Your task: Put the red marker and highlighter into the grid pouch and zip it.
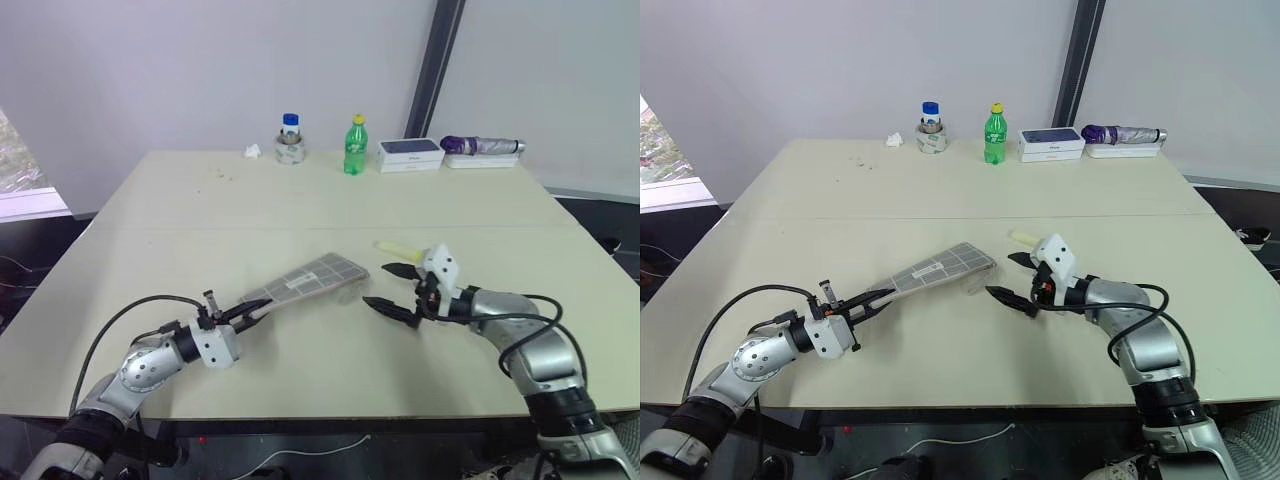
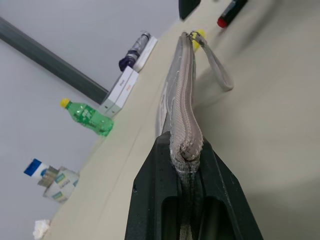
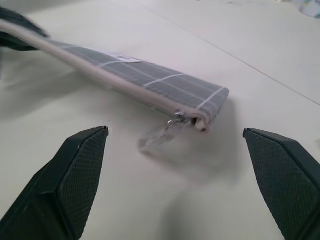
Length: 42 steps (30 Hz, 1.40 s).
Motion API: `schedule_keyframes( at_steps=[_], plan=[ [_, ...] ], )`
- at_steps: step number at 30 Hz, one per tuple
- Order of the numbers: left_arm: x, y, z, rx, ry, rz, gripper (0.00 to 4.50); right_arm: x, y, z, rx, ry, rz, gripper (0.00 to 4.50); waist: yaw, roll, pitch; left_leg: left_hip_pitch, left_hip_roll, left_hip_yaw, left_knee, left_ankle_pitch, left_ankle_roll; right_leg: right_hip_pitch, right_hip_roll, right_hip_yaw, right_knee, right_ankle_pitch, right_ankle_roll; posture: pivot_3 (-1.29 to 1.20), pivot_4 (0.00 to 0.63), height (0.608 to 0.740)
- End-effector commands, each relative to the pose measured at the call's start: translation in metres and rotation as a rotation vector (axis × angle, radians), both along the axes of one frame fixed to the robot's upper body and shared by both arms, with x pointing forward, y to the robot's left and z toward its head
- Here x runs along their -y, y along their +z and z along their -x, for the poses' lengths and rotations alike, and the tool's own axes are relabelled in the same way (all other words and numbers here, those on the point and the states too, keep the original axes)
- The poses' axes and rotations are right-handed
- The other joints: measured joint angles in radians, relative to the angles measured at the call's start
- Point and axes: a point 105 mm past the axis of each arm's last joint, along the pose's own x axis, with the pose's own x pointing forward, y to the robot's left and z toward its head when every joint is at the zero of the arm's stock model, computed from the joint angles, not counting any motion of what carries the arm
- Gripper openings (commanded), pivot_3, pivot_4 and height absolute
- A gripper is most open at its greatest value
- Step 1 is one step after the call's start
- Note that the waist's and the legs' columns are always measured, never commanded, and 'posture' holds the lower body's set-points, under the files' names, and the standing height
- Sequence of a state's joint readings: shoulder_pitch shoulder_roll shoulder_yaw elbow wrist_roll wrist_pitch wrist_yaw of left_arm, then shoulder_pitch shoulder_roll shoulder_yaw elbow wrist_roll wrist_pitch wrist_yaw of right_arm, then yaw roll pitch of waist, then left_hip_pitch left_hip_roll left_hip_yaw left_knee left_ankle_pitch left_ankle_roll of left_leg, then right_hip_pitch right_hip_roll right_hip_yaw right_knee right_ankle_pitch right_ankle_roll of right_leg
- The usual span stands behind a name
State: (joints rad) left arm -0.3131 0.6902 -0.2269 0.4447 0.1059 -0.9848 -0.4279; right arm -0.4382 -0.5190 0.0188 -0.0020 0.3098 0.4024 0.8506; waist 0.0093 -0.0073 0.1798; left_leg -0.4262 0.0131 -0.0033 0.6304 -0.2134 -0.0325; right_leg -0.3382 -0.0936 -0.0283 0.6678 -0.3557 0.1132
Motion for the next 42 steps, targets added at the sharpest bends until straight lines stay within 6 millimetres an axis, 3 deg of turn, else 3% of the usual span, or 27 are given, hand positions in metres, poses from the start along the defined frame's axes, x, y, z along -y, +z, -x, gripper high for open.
schedule_keyframes(
  at_steps=[1,6,10,18,21,28,31,35,42],
  plan=[
    [-0.003,0.015,0.001,0.056,0.021,0.031,0.00,-0.004,0.000,-0.008,-0.034,-0.068,-0.051,4.49,0.001,0.000,0.000,0.000,0.000,0.000,0.000,0.000,0.000,0.000,0.000,0.000,0.000,0.000,0.000,0.00,0.150,0.740],
    [-0.004,0.016,0.000,0.063,0.034,0.033,0.00,-0.010,-0.007,-0.014,-0.133,-0.141,-0.145,4.49,0.001,0.000,0.000,0.000,0.000,0.000,0.000,0.000,0.000,0.000,0.000,0.000,0.000,0.000,0.000,0.00,0.150,0.740],
    [-0.005,0.016,-0.001,0.066,0.042,0.037,0.00,-0.020,-0.001,-0.015,-0.190,-0.162,-0.273,4.49,0.000,0.000,0.000,0.000,0.000,0.000,0.000,0.000,0.000,0.000,0.000,0.000,0.000,0.000,0.000,0.00,0.150,0.740],
    [0.003,0.014,-0.001,0.063,0.034,0.049,0.00,-0.049,-0.020,-0.019,-0.216,-0.223,-0.269,4.49,-0.005,0.000,0.000,0.000,0.000,0.000,-0.002,0.000,0.000,-0.002,0.000,0.001,0.001,0.000,0.000,0.00,0.150,0.740],
    [0.005,0.013,-0.001,0.063,0.030,0.045,0.00,-0.057,-0.022,-0.020,-0.223,-0.203,-0.265,3.74,-0.005,0.000,0.000,0.000,0.000,0.000,-0.001,0.000,0.000,-0.002,0.000,0.001,0.001,0.000,0.000,0.00,0.150,0.740],
    [-0.002,0.011,-0.006,0.055,0.069,0.032,0.00,-0.058,-0.022,-0.014,-0.183,-0.194,-0.181,0.06,-0.005,0.000,0.000,0.000,0.000,0.000,-0.002,0.000,0.000,-0.002,0.000,0.001,0.001,0.000,0.000,0.00,0.150,0.740],
    [-0.007,0.008,-0.006,0.042,0.097,0.038,0.00,-0.070,-0.016,-0.006,-0.163,-0.161,-0.172,0.06,-0.007,0.000,0.000,0.000,0.000,0.000,-0.002,0.000,0.000,-0.003,0.000,0.001,0.001,0.000,0.000,0.00,0.150,0.740],
    [-0.002,0.007,-0.008,0.043,0.098,0.040,0.00,-0.094,-0.009,0.009,-0.045,-0.019,-0.025,0.06,-0.013,0.000,0.000,-0.001,0.000,0.000,-0.002,0.000,0.000,-0.003,0.000,0.001,0.001,0.000,0.000,0.00,0.150,0.740],
    [0.017,0.007,-0.012,0.037,0.059,0.034,0.00,-0.116,-0.017,0.019,0.064,0.166,0.159,0.06,-0.019,0.000,0.000,-0.001,0.000,0.000,-0.002,0.000,0.000,-0.003,0.000,0.001,0.001,0.000,0.000,0.00,0.150,0.740]
  ],
)
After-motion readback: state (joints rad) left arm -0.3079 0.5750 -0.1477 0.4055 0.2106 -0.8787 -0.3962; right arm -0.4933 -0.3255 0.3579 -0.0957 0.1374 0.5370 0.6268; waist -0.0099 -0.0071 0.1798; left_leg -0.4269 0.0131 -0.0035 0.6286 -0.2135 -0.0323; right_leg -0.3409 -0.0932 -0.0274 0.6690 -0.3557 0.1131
